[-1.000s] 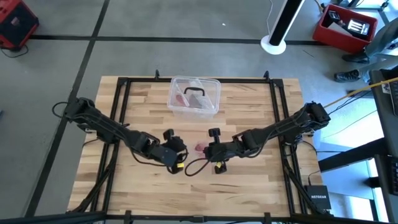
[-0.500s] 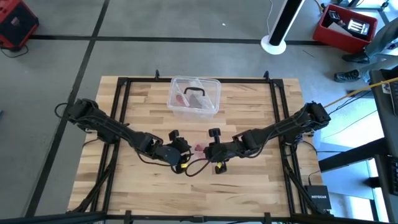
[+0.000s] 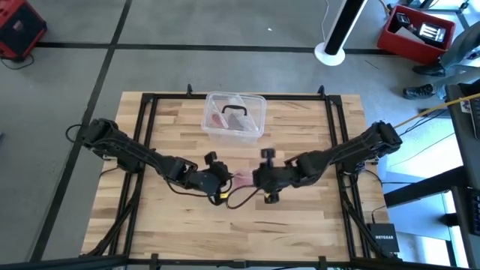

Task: Roll bandage
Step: Close the transparent zip bag

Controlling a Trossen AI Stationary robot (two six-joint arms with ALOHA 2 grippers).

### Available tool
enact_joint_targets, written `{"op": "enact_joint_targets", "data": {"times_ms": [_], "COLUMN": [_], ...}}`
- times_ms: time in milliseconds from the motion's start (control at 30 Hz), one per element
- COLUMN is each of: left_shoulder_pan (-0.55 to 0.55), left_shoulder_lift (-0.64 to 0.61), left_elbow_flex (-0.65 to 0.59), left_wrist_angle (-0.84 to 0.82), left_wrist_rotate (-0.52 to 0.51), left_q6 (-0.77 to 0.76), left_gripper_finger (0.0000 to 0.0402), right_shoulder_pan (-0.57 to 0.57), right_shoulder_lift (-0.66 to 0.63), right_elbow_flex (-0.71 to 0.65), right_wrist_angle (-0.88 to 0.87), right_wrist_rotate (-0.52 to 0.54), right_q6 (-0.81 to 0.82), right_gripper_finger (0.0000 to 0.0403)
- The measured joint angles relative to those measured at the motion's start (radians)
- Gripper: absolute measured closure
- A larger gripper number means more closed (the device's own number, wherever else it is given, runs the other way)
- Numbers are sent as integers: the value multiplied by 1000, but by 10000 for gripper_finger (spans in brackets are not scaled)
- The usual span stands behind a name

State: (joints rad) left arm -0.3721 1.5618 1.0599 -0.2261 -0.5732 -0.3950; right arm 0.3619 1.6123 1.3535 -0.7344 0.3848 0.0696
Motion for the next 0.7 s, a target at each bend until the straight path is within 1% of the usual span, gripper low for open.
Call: {"op": "enact_joint_targets", "data": {"times_ms": [67, 100, 200, 267, 333, 433, 500, 533, 600, 700], "left_shoulder_pan": [0, 0, 0, 4, 10, 13, 13, 13, 13, 12], "left_shoulder_lift": [0, 0, 0, 0, 0, 0, 1, 1, 1, 1], "left_elbow_flex": [0, 0, 0, 0, 0, 0, 0, 1, 1, 1], "left_wrist_angle": [2, 3, 9, 26, 68, 127, 164, 184, 207, 218], "left_wrist_rotate": [-48, -71, -146, -177, -174, -155, -137, -126, -101, -91], "left_q6": [-45, -66, -130, -172, -176, -155, -133, -121, -120, -121], "left_gripper_finger": [398, 398, 400, 399, 400, 400, 400, 400, 400, 400], "right_shoulder_pan": [5, 6, 54, 113, 175, 223, 221, 215, 198, 172], "right_shoulder_lift": [-27, -36, -61, -66, -61, -18, 21, 46, 87, 128], "right_elbow_flex": [26, 27, -12, -58, -127, -237, -289, -304, -315, -303], "right_wrist_angle": [-119, -149, -138, -21, 152, 531, 712, 778, 841, 910], "right_wrist_rotate": [-9, -23, -63, 0, 103, 256, 321, 353, 430, 461], "right_q6": [91, 134, 220, 234, 181, 25, -97, -151, -239, -347], "right_gripper_finger": [259, 244, 207, 192, 187, 190, 196, 200, 210, 231]}}
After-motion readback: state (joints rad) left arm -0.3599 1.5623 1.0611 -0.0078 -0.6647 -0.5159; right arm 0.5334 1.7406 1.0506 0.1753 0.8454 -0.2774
